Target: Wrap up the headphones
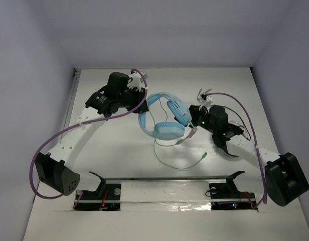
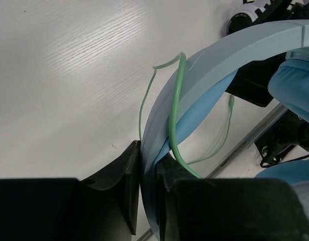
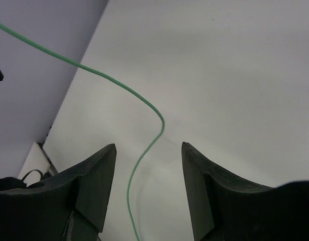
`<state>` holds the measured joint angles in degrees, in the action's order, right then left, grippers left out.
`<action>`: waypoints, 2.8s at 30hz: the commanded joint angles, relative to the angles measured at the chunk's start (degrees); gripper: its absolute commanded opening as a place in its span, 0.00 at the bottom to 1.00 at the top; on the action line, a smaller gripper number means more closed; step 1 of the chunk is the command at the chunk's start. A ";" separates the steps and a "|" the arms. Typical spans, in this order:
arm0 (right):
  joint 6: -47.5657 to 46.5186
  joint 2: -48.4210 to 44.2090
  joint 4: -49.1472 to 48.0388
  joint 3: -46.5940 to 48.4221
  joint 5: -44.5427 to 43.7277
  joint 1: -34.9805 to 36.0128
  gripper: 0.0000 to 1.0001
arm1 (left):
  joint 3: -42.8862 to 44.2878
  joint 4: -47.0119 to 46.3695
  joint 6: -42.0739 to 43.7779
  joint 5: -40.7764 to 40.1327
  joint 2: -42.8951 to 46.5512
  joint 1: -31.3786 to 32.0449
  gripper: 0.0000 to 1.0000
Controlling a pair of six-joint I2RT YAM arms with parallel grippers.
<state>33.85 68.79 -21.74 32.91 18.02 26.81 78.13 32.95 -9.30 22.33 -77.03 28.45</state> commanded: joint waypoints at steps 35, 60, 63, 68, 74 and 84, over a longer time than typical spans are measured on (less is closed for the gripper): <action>-2.90 15.59 -17.24 14.55 6.43 0.35 0.00 | -2.36 -3.15 -1.16 11.86 7.51 0.21 0.00; -5.63 3.38 -8.77 7.52 0.71 -0.18 0.00 | 0.45 -5.70 -3.09 11.16 7.69 -6.12 0.00; -5.72 1.52 -6.92 7.96 -3.60 -0.18 0.00 | -0.96 -6.23 -3.18 10.90 8.39 -6.12 0.00; -5.90 2.30 -4.98 8.31 -0.63 -0.18 0.00 | 1.58 -7.02 -4.14 9.93 8.83 -7.18 0.00; -3.26 8.72 -8.75 8.32 8.86 0.88 0.01 | 5.71 -9.57 -7.92 6.34 7.52 -7.18 0.00; 2.89 21.29 -19.04 12.61 12.56 4.65 0.41 | 9.15 -5.27 -6.17 -1.93 6.63 -7.18 0.00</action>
<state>35.31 88.58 -34.65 41.82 28.58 29.23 84.47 29.74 -13.58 22.26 -71.48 21.63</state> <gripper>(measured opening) 0.376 0.109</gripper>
